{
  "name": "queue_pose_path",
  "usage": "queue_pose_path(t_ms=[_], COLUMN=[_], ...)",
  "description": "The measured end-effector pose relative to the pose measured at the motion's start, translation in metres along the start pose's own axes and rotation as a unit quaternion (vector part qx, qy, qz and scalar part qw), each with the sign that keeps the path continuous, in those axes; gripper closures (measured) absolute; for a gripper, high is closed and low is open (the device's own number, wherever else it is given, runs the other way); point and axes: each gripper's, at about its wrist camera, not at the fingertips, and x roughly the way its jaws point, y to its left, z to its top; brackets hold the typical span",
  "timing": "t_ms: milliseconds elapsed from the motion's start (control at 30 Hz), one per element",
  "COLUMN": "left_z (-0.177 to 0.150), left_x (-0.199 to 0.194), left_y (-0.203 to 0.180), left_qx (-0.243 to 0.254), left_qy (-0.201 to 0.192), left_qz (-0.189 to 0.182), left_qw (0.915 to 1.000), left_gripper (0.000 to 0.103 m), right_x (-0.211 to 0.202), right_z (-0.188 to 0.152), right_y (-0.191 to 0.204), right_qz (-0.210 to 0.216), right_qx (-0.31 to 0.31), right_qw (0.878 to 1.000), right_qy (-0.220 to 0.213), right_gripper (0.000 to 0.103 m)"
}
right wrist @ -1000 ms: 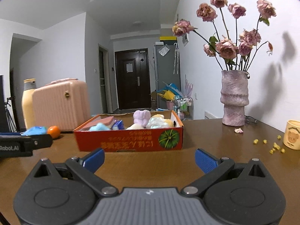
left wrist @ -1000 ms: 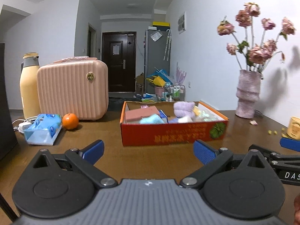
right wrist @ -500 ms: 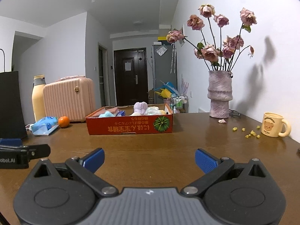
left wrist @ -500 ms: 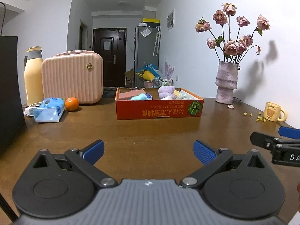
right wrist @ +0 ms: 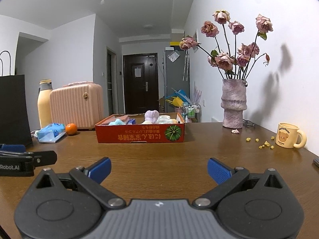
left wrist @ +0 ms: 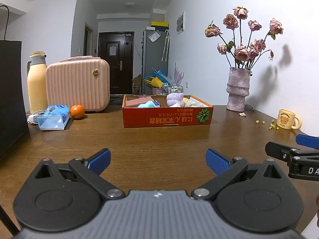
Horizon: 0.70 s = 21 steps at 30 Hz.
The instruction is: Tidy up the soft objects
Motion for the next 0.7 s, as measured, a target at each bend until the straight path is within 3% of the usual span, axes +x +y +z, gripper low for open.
queue_pose_path(t_ms=[700], left_z=[0.0006], left_x=[-0.003], left_y=[-0.0016], left_qx=[0.003], left_qy=[-0.005], left_qz=[-0.002], left_qw=[1.0], left_gripper=[0.0], right_x=[-0.0053], right_z=[0.0027], right_y=[0.0065], right_qz=[0.005], right_qx=[-0.007], right_qw=[1.0], right_qy=[-0.008], right_gripper=[0.0])
